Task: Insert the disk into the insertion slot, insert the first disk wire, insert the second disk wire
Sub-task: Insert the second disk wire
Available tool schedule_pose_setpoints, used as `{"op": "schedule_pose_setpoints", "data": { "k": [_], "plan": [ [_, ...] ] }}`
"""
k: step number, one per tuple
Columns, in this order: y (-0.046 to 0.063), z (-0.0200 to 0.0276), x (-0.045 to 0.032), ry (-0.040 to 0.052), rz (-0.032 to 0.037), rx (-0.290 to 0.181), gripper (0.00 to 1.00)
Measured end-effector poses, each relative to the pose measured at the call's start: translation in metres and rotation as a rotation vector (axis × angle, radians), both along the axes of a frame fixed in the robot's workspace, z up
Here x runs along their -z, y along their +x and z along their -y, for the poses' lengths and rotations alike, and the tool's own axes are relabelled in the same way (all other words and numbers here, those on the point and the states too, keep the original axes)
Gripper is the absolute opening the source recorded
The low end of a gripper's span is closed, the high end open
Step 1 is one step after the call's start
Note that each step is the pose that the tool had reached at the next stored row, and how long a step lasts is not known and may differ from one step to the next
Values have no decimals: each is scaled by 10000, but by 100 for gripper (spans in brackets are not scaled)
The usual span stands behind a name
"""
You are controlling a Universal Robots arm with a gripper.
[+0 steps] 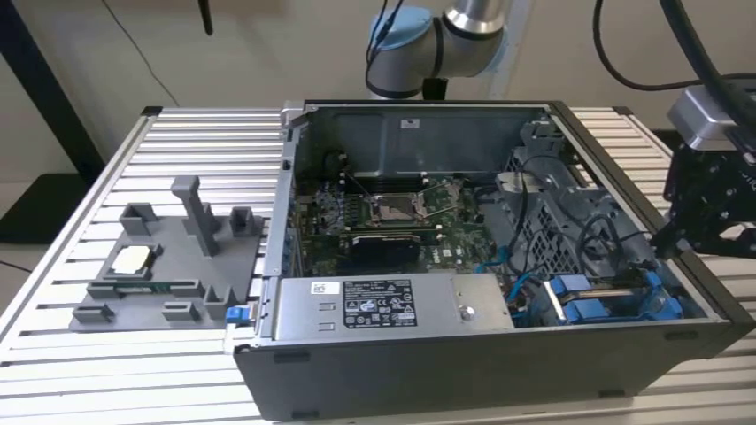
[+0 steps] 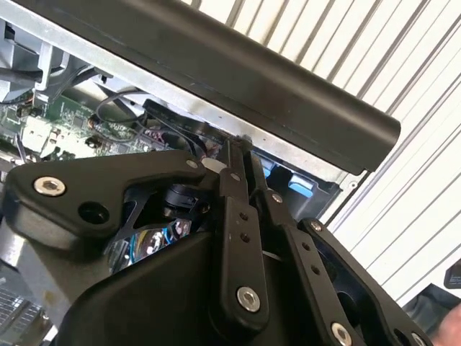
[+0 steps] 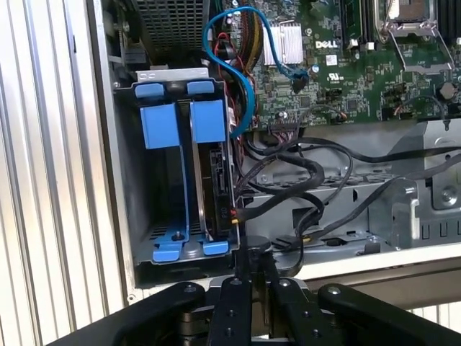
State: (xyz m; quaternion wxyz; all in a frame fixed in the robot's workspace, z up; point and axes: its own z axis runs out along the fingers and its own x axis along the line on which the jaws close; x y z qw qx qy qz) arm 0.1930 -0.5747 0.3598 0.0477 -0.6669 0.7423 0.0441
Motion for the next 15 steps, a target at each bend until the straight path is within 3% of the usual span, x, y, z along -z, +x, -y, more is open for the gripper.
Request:
{"op": "schedule_pose_setpoints", "data": {
  "k": [7, 15],
  "plan": [
    [1, 0, 17, 14, 0, 0, 16],
    [-23, 0, -109, 19, 0, 0, 16]
  ]
}}
